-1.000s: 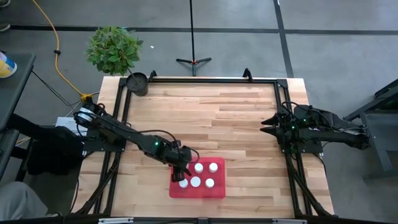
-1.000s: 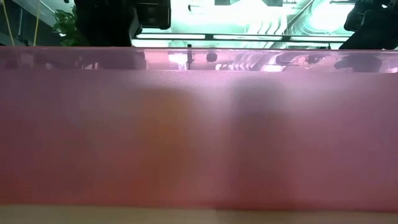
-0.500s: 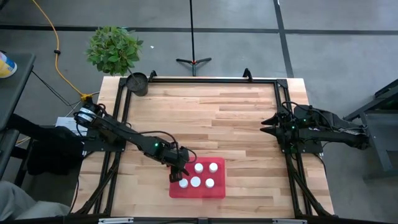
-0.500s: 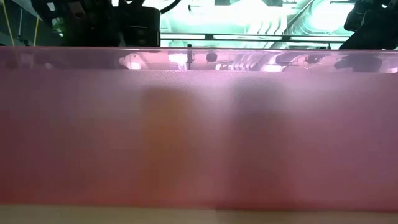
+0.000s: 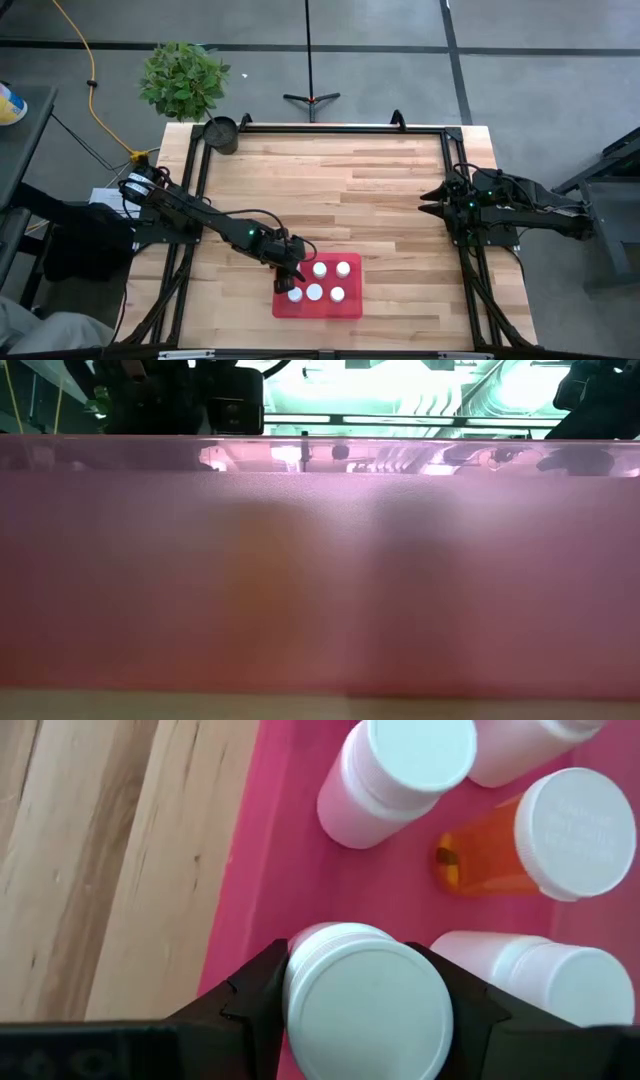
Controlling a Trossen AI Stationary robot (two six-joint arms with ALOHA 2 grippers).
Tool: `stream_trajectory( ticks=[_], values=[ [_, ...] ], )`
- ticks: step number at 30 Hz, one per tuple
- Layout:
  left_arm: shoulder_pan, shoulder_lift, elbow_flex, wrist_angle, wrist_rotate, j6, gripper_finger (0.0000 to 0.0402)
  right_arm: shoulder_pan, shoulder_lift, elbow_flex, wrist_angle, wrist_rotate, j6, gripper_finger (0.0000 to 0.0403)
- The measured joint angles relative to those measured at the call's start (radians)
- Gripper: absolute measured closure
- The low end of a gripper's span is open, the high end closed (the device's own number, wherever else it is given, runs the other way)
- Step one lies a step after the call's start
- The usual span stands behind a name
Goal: Pick and place pill bottles into a basket
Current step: Put the white pill bottle into the bin
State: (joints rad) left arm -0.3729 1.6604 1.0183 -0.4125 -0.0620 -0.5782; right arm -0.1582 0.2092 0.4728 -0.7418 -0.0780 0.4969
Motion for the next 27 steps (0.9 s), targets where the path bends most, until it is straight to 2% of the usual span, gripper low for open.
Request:
stream_trajectory(
  ticks=[8,27],
  values=[
    [0.0,0.0,-0.064,0.085,0.005,-0.037,0.0193,0.0,0.0,0.0,0.0,0.0,0.0,0.0203],
    [0.0,0.021,-0.067,0.125,0.012,-0.029,0.0193,0.0,0.0,0.0,0.0,0.001,0.0,0.0203]
  ],
)
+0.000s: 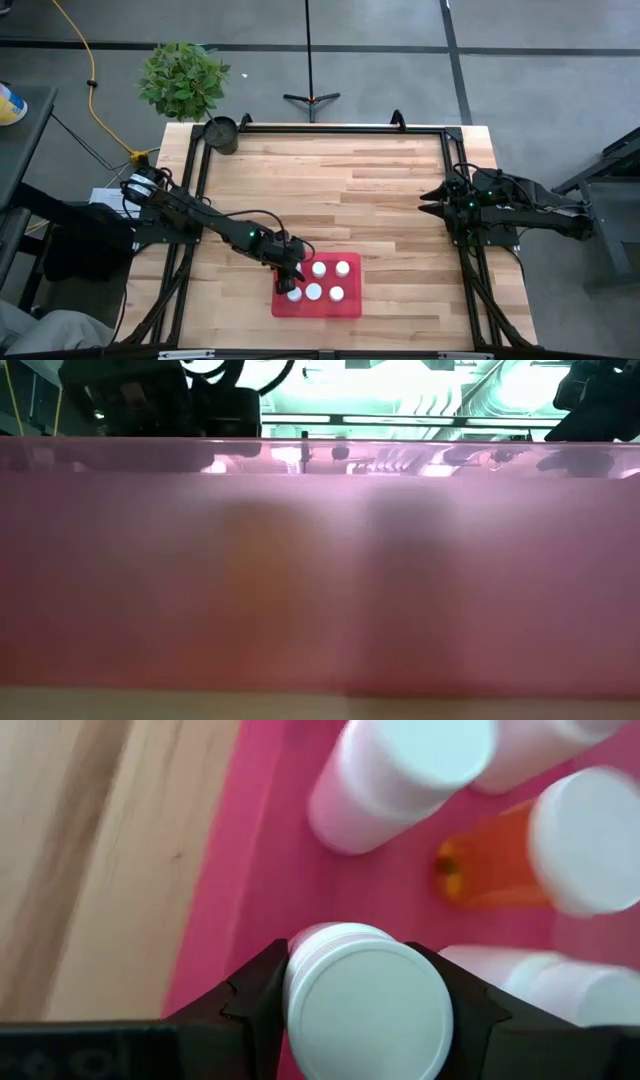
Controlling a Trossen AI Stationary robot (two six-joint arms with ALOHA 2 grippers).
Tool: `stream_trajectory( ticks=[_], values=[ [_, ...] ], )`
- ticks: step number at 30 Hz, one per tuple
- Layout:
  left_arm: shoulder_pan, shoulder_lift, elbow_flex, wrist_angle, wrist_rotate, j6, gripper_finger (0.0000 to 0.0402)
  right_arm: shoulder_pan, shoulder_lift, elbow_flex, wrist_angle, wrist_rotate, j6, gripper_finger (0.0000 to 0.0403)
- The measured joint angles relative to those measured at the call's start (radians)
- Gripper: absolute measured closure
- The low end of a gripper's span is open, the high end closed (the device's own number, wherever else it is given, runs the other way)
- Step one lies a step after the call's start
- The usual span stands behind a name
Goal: Pick and place pill bottles into a basket
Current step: Put the white pill bottle into the bin, then return to Home Position
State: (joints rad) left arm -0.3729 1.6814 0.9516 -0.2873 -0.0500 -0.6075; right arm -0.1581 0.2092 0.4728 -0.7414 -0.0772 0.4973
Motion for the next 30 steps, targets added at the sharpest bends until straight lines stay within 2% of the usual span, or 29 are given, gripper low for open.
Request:
stream_trajectory(
  ticks=[11,17,21,25,30],
  values=[
    [0.0,0.031,0.019,0.006,-0.01,0.014,0.0188,0.0,0.008,0.0,0.001,0.003,0.0,0.0203],
    [0.0,0.035,0.061,-0.003,-0.035,0.028,0.0084,0.0,0.008,0.0,0.001,0.0,0.0,0.0203],
    [0.0,0.035,0.094,-0.021,-0.052,0.035,0.0035,0.0,0.008,0.0,0.001,0.0,0.0,0.0203],
    [0.0,0.035,0.139,-0.072,-0.057,0.053,0.0018,0.0,0.008,0.0,0.001,0.0,0.0,0.0203],
    [0.0,0.034,0.215,-0.161,-0.079,0.081,0.0026,0.0,0.008,0.0,0.001,-0.001,0.0,0.0203]
  ],
)
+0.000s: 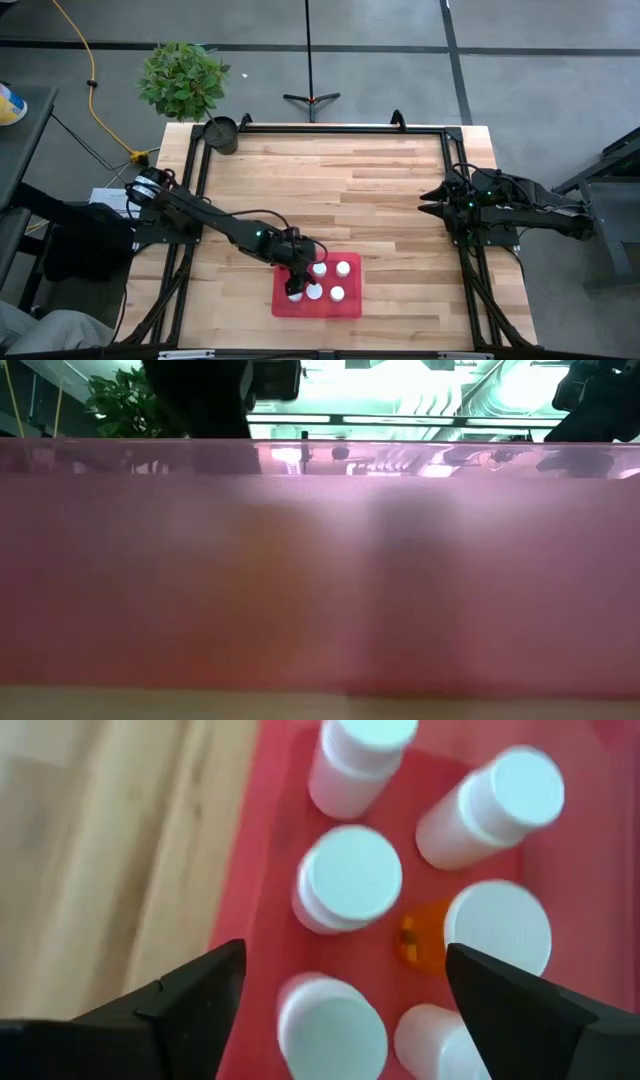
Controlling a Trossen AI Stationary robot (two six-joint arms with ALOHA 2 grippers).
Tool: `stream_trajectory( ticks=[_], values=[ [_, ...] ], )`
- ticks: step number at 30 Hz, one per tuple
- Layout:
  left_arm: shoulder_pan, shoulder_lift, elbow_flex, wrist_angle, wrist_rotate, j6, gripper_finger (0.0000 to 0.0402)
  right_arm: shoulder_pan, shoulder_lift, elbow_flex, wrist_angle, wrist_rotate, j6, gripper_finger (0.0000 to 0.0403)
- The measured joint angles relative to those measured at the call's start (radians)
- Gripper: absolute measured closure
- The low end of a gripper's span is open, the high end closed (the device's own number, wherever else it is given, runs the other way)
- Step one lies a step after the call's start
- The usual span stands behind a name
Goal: Pick and place pill bottles into a basket
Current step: Return to Home Position
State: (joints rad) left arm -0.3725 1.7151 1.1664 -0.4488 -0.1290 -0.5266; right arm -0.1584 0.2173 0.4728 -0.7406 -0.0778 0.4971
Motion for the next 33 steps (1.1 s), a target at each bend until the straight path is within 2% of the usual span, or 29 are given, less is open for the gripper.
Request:
stream_trajectory(
  ticks=[7,12,24,33],
  values=[
    [0.041,-0.07,0.032,-0.027,-0.117,0.009,0.0053,0.0,0.0,0.0,0.0,-0.001,0.0,0.0203],
    [0.121,-0.153,0.032,-0.021,-0.146,0.055,0.0068,0.0,0.0,0.0,0.0,-0.006,-0.001,0.0203],
    [0.345,-0.347,0.032,-0.021,-0.155,0.169,0.0074,0.0,0.0,0.0,0.0,-0.02,-0.005,0.0203],
    [0.441,-0.456,0.032,-0.029,-0.128,0.192,0.0088,0.0,0.0,0.0,0.005,-0.055,-0.016,0.0203]
  ],
)
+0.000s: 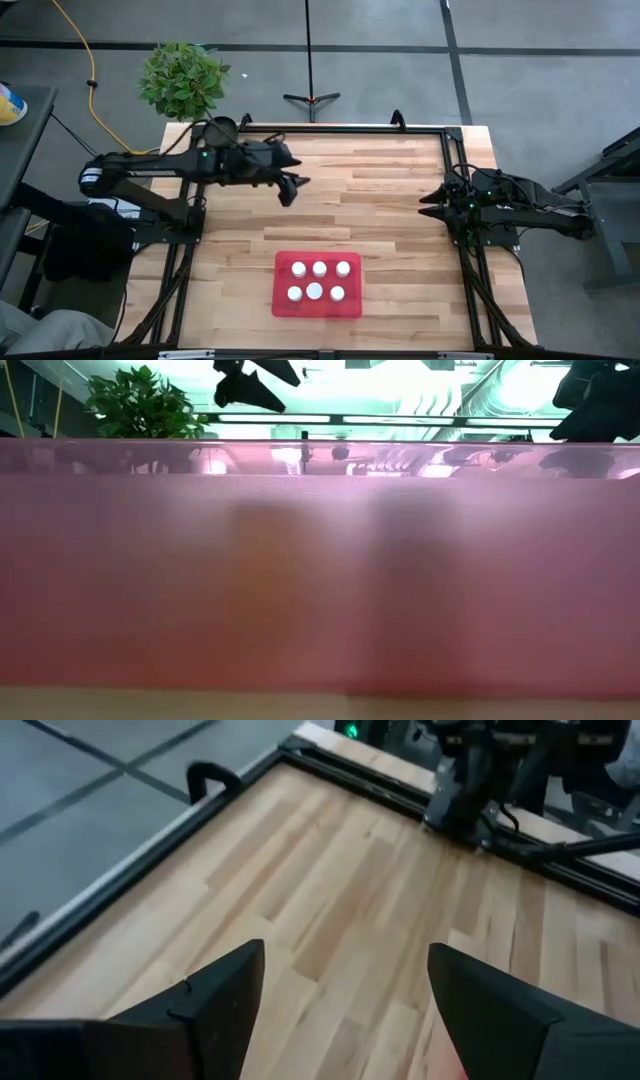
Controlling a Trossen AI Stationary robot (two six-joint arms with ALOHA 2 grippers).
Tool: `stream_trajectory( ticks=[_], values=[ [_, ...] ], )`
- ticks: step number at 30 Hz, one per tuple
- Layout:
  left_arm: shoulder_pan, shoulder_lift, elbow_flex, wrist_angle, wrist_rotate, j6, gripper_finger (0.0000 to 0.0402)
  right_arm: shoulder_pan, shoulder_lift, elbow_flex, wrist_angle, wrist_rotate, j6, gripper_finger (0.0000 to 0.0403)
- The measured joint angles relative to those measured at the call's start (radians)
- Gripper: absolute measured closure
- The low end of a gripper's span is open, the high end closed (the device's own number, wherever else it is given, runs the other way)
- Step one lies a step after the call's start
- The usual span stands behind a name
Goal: Pick and place pill bottles into a basket
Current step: Return to Home Position
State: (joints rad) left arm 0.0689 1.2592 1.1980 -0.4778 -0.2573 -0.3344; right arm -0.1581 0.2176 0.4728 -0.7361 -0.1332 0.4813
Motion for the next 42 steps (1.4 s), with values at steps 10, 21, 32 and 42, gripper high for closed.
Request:
stream_trajectory(
  ticks=[10,21,32,42],
  values=[
    [0.046,-0.146,-0.037,-0.053,0.005,0.077,0.0122,0.0,0.0,0.0,0.0,0.016,-0.001,0.0203],
    [0.062,-0.53,-0.406,0.192,0.019,0.001,0.0147,0.0,-0.003,0.002,0.052,0.186,0.043,0.0203],
    [0.062,-0.8,-0.665,0.198,0.034,-0.067,0.0149,0.0,-0.005,0.003,0.138,0.316,0.043,0.0203],
    [0.062,-0.946,-0.9,0.472,0.16,-0.066,0.0149,0.0,-0.005,0.003,0.258,0.35,0.038,0.0203]
  ],
)
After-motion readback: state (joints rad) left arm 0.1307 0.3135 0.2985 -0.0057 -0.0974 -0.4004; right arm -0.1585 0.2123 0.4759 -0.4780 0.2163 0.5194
